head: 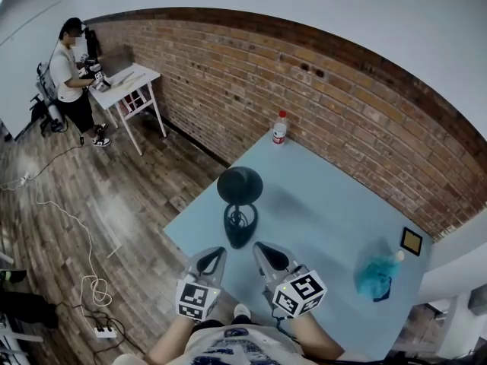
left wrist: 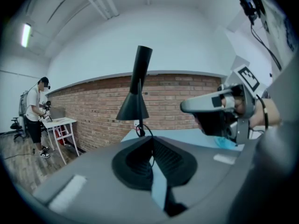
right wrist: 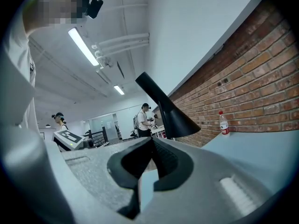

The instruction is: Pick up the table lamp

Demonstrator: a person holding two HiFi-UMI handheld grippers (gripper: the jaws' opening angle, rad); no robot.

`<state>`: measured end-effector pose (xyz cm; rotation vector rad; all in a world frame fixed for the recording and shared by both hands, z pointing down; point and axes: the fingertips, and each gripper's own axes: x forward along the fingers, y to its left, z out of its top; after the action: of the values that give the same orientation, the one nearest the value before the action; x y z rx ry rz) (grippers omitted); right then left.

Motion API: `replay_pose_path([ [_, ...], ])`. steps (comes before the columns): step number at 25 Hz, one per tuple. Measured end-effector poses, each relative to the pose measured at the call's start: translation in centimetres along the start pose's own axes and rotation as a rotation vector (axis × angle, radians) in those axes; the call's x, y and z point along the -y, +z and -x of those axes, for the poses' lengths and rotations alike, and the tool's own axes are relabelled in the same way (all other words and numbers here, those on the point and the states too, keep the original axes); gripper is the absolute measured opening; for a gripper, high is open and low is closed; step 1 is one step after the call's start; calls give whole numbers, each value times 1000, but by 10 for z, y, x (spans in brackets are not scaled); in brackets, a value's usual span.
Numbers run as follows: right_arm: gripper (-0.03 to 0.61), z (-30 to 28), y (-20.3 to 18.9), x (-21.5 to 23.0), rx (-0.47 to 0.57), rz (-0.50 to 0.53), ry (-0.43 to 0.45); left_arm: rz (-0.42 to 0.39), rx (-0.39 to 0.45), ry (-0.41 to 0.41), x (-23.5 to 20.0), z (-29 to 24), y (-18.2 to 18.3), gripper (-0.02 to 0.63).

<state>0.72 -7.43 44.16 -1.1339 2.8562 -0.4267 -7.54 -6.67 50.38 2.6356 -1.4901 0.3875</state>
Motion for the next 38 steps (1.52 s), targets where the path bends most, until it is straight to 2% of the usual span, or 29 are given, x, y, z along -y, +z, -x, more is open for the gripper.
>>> replay_pose_path([
  [6,-1,-18,12,22,7,29,22,10,-23,24,-8,-17,-5,-8],
  [12,0,-35,11,34,-13,34,46,17,-48,10,-15,-34,-11,-8],
  [29,0,-72,6,53,-15,20,39,57,-146,-109,-24,-83,-59,0],
  [34,0,-74,3,54,-19,13,30,55,-180,-155,-22,-94,-69,25],
  [38,0,-74,0,55,-24,6,28,59,-209,-160,-21,-103,-78,55],
])
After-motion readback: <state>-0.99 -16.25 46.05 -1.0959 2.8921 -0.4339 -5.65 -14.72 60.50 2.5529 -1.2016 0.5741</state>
